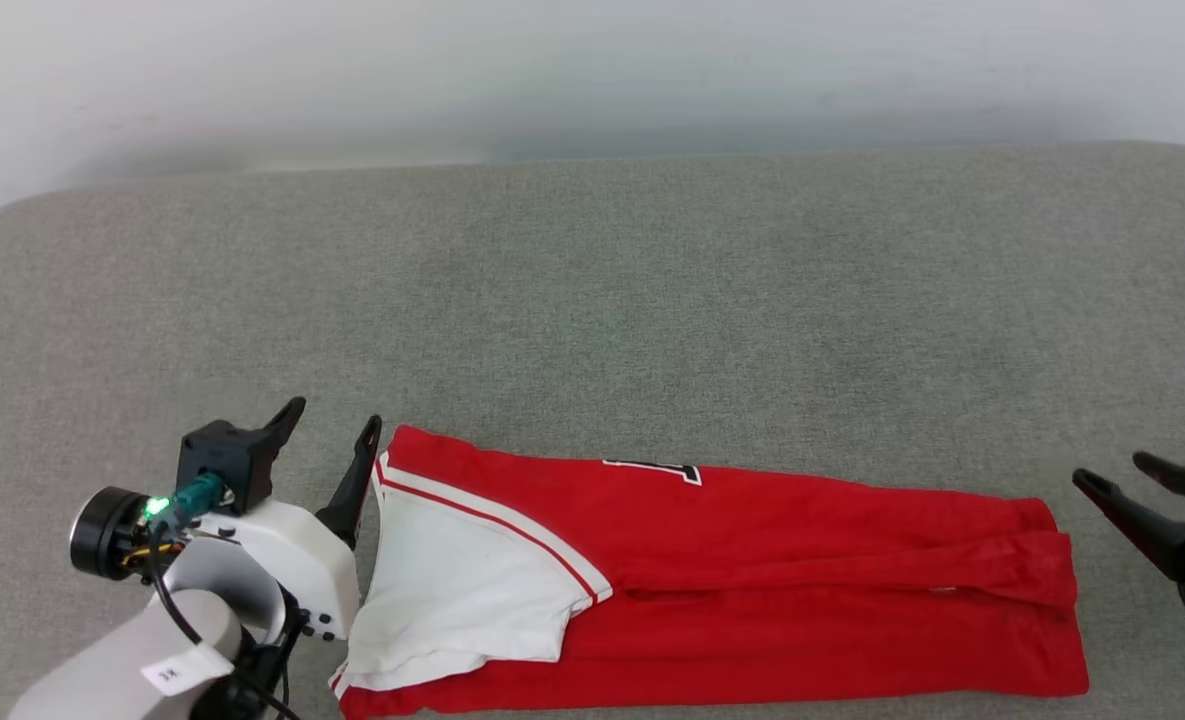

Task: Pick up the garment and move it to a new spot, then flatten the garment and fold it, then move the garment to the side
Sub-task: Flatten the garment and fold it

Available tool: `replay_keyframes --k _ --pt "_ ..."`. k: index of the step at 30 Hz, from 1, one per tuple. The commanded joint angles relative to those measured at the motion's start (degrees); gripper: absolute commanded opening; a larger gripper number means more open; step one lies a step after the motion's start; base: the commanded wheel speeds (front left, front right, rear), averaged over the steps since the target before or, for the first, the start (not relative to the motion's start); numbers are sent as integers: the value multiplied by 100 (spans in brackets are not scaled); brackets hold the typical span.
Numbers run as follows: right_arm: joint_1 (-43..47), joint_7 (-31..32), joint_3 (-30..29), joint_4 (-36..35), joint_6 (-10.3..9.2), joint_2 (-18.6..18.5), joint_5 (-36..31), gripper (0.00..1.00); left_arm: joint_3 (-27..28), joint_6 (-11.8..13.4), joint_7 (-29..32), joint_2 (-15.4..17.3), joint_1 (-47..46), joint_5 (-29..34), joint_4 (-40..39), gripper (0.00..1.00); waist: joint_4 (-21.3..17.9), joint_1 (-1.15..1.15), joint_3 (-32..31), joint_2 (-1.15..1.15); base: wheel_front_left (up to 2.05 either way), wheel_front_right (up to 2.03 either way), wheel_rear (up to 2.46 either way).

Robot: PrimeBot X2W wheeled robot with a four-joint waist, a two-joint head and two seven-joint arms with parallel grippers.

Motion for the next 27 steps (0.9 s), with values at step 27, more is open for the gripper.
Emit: replay_keyframes --k 27 --pt "906 1490 148 525 -4 939 1920 100 2926 -96 -384 -2159 1442 2975 -254 100 604 1 656 0 0 0 0"
